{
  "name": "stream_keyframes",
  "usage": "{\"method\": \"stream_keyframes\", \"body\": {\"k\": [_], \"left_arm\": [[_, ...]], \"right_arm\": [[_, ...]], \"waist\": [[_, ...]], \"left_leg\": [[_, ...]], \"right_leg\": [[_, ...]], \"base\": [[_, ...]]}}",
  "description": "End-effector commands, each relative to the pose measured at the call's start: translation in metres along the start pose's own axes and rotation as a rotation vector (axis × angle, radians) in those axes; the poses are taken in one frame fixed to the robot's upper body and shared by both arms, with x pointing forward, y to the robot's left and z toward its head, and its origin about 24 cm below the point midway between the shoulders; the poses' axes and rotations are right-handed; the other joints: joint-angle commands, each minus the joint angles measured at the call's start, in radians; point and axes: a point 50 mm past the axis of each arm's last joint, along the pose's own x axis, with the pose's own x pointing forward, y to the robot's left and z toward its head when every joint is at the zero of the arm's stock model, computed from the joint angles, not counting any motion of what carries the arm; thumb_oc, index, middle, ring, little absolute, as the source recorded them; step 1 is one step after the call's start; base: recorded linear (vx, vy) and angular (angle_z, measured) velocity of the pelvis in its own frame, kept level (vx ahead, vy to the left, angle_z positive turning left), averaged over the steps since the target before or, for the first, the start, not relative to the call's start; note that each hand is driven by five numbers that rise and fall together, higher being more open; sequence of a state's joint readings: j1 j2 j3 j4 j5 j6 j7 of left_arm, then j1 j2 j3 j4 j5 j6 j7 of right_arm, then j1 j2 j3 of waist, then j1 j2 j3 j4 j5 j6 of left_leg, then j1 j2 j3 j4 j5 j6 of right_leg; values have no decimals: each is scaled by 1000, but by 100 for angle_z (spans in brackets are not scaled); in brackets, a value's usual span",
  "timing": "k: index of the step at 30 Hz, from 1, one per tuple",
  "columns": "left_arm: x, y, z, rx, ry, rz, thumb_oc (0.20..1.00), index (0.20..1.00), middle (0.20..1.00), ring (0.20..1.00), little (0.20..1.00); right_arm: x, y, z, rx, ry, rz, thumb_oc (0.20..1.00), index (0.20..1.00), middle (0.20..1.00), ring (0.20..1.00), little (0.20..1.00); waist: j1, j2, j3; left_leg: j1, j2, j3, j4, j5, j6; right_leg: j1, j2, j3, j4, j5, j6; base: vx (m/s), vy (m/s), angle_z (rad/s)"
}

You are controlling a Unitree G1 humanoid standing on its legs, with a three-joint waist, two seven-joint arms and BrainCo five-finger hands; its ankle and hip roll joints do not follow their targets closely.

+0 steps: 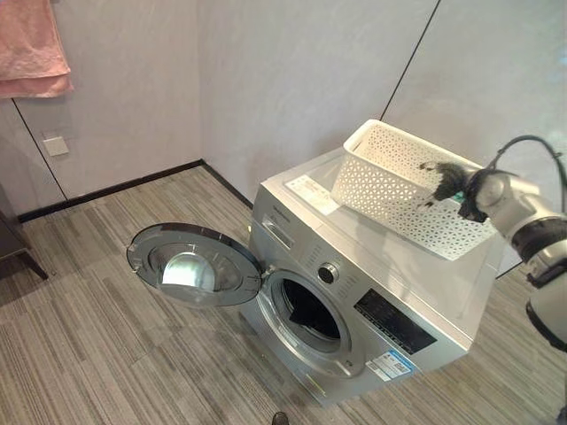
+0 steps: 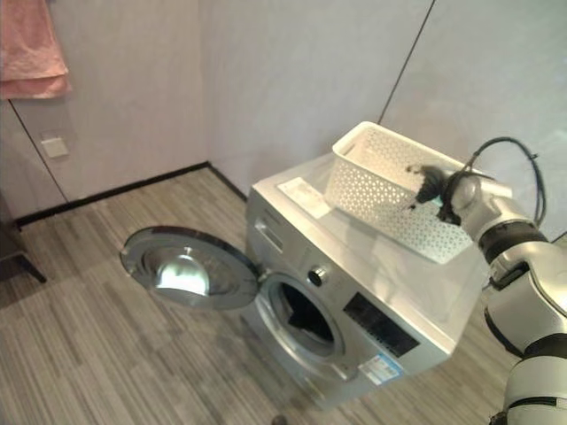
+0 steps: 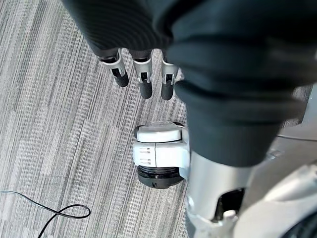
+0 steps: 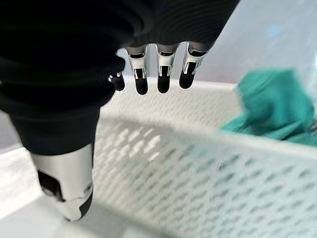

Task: Grab the laundry basket,head to the washer,open it,put in the laundry and shut it.

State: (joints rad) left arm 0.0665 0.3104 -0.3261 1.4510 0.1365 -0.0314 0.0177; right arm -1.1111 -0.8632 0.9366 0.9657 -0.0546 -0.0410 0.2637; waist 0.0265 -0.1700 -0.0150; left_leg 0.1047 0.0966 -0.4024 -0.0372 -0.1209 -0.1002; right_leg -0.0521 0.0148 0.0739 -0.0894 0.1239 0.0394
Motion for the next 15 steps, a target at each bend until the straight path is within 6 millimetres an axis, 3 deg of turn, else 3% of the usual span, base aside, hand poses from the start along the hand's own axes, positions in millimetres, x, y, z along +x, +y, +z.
{"method": "stream_keyframes", "body": {"k": [1, 3, 11, 12, 13, 14, 15], "left_arm": [[0, 14, 5, -7, 11, 32, 1000, 1000, 1000, 1000, 1000], [0, 17, 5, -34, 8, 43, 1000, 1000, 1000, 1000, 1000], [-1, 25, 1, -27, 10, 60, 1000, 1000, 1000, 1000, 1000], [-1, 27, 2, -22, 6, 62, 1000, 1000, 1000, 1000, 1000], [-1, 27, 3, -15, 4, 62, 1000, 1000, 1000, 1000, 1000], [-1, 27, 4, -9, 0, 61, 1000, 1000, 1000, 1000, 1000], [0, 27, 6, -4, -5, 61, 1000, 1000, 1000, 1000, 1000]], "right_arm": [[-5, -18, -14, 11, 70, -60, 1000, 1000, 1000, 1000, 1000], [0, 0, -18, 33, 91, -32, 1000, 1000, 1000, 1000, 1000], [-1, 16, -36, 80, 151, -22, 1000, 1000, 1000, 1000, 1000], [-2, 16, -38, 84, 158, -27, 689, 689, 689, 689, 689], [-3, 16, -40, 84, 161, -25, 282, 282, 282, 282, 282], [-3, 17, -41, 91, 163, -21, 200, 200, 200, 200, 200], [-4, 17, -43, 103, 162, -12, 200, 200, 200, 200, 200]], "waist": [[32, -26, -2], [46, -23, 10], [67, -3, 33], [68, 0, 35], [66, 2, 35], [64, 4, 35], [60, 6, 35]], "left_leg": [[59, 2, 6, -13, -16, 19], [52, 2, 6, -15, -12, 19], [17, -7, 0, -18, 8, 18], [9, -10, -2, -23, 16, 17], [3, -11, -3, -27, 22, 16], [-2, -13, -6, -32, 28, 16], [-6, -15, -8, -37, 33, 15]], "right_leg": [[-33, -94, -21, 102, -88, 85], [-35, -97, -23, 99, -90, 84], [-39, -108, -39, 76, -86, 82], [-43, -109, -44, 72, -85, 83], [-45, -112, -50, 70, -84, 83], [-48, -114, -55, 69, -83, 83], [-49, -116, -59, 68, -83, 82]], "base": [[13, -17, -4], [8, -14, -2], [1, -4, 0], [-24, 4, 5], [-24, 9, 4], [-22, 11, 5], [-32, 25, 5]]}}
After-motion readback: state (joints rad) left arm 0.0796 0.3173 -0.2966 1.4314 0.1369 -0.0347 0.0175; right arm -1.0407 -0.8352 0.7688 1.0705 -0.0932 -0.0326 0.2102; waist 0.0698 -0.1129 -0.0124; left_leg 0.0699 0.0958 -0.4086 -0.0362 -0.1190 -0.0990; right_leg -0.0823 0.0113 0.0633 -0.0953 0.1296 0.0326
